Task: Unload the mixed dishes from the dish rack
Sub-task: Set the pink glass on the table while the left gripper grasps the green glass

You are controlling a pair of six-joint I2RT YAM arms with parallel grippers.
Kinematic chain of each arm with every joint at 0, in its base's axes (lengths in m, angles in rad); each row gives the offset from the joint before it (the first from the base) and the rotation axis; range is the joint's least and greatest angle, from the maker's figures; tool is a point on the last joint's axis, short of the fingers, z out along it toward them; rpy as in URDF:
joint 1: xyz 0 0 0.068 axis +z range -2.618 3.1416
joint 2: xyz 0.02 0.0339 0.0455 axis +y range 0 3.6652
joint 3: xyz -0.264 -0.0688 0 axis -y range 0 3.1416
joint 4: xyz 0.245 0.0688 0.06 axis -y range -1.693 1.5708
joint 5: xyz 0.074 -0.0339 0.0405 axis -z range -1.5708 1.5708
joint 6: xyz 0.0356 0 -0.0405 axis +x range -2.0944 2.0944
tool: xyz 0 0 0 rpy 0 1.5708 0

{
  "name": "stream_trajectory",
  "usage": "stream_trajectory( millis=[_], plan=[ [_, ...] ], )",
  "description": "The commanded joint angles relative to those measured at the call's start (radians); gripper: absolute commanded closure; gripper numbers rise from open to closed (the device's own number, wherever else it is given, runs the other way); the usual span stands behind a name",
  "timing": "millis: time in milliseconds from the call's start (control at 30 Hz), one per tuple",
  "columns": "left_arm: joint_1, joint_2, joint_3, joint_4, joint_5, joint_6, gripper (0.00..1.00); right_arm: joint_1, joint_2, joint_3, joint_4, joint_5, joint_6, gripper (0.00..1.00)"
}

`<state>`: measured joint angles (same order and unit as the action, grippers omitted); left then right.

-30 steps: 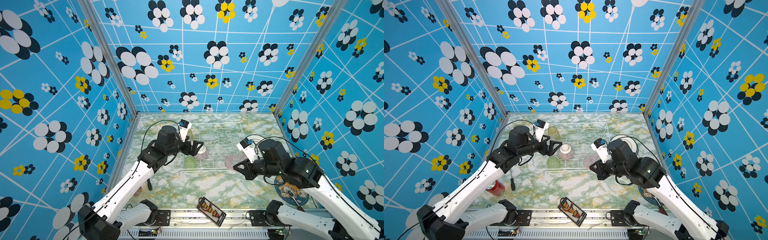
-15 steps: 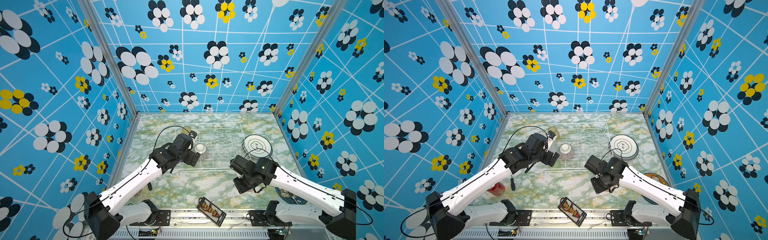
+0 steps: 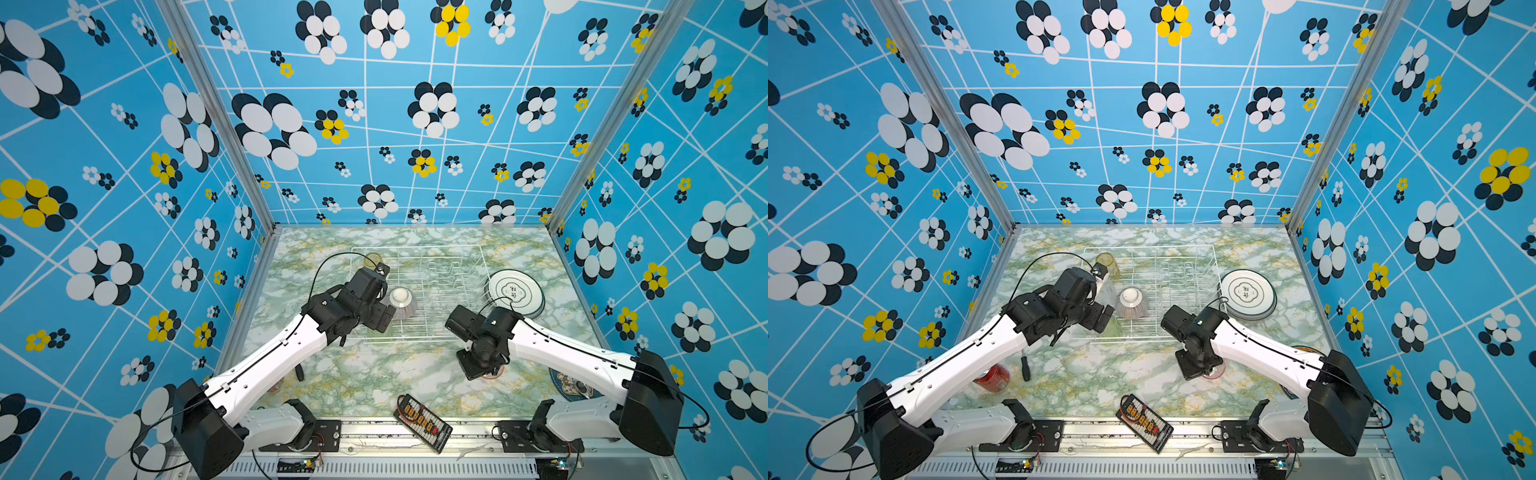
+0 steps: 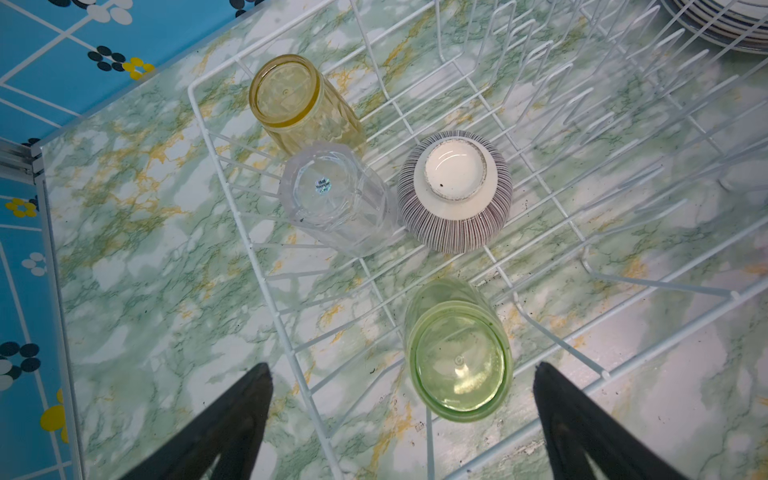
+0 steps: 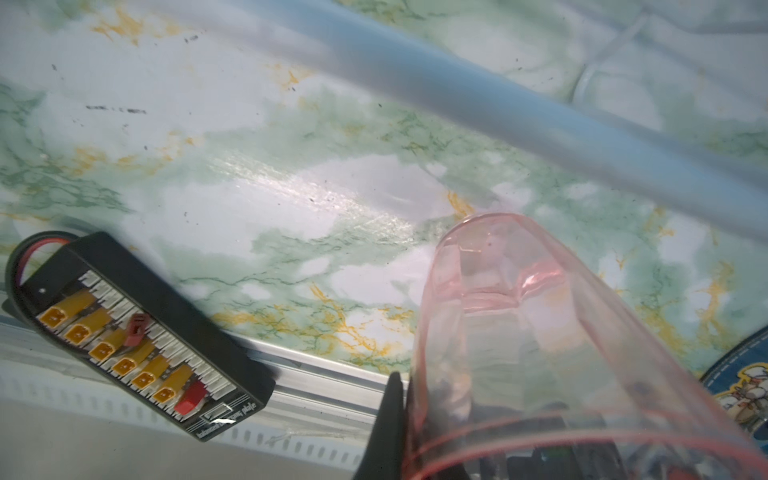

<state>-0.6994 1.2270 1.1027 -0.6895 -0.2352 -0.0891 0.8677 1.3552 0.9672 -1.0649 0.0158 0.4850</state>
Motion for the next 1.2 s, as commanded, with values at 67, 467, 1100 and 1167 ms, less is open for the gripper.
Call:
stream_trajectory(
  millis=[67, 467, 1100, 1167],
  plan=[
    [0.023, 0.020, 0.006, -0.031, 0.041, -0.026, 0.01, -0.024, 0.019, -0.021, 0.019, -0.017, -0.038, 0.99],
    [0.027, 0.061, 0.003, -0.067, 0.066, -0.038, 0.01, -0.050, 0.057, -0.026, 0.030, -0.007, -0.063, 0.86],
    [0.014, 0.114, 0.022, -0.142, 0.114, -0.063, 0.01, -0.050, -0.153, 0.084, -0.029, -0.021, -0.068, 0.39],
    [0.010, 0.128, 0.028, -0.148, 0.121, -0.065, 0.01, -0.050, -0.182, 0.098, -0.017, -0.042, -0.071, 0.38]
  ],
)
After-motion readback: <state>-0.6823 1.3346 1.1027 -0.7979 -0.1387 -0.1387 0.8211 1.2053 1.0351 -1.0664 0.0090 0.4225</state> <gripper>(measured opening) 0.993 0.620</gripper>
